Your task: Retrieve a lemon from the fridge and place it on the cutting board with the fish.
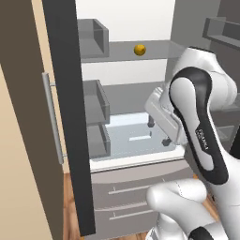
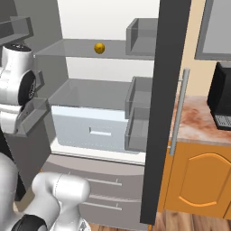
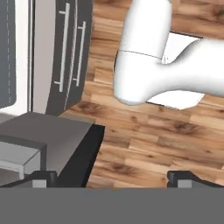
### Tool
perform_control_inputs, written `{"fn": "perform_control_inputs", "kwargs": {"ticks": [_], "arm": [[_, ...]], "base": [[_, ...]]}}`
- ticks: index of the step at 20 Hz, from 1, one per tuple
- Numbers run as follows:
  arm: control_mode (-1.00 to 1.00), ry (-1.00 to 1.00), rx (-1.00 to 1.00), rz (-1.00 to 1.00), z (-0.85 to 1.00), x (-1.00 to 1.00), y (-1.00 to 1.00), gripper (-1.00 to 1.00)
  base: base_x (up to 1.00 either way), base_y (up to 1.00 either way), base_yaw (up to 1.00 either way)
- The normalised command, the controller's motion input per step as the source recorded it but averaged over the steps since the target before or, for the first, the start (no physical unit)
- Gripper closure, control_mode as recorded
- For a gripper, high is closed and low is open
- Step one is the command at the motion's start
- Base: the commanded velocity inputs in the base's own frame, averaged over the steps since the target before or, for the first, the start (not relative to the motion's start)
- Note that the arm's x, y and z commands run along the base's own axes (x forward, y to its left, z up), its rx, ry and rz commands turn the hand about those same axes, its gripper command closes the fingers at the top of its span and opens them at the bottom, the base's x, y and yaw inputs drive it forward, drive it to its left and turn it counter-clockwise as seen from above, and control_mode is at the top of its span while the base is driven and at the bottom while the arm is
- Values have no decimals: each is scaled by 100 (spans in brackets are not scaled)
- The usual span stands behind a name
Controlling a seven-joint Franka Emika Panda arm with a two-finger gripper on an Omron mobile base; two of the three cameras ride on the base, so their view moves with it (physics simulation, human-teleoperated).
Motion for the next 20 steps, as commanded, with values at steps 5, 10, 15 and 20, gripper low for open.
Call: {"fn": "perform_control_inputs", "kwargs": {"ticks": [5,10,15,20], "arm": [[-100,-16,-13,45,-9,11,-66,-100],[-100,-10,-35,66,-14,-4,-50,-100],[-100,-14,-39,69,-11,-14,-34,-100],[-100,0,0,11,-1,-3,0,-100]], "base": [[0,0,0],[0,0,0],[0,0,0],[0,0,0]]}}
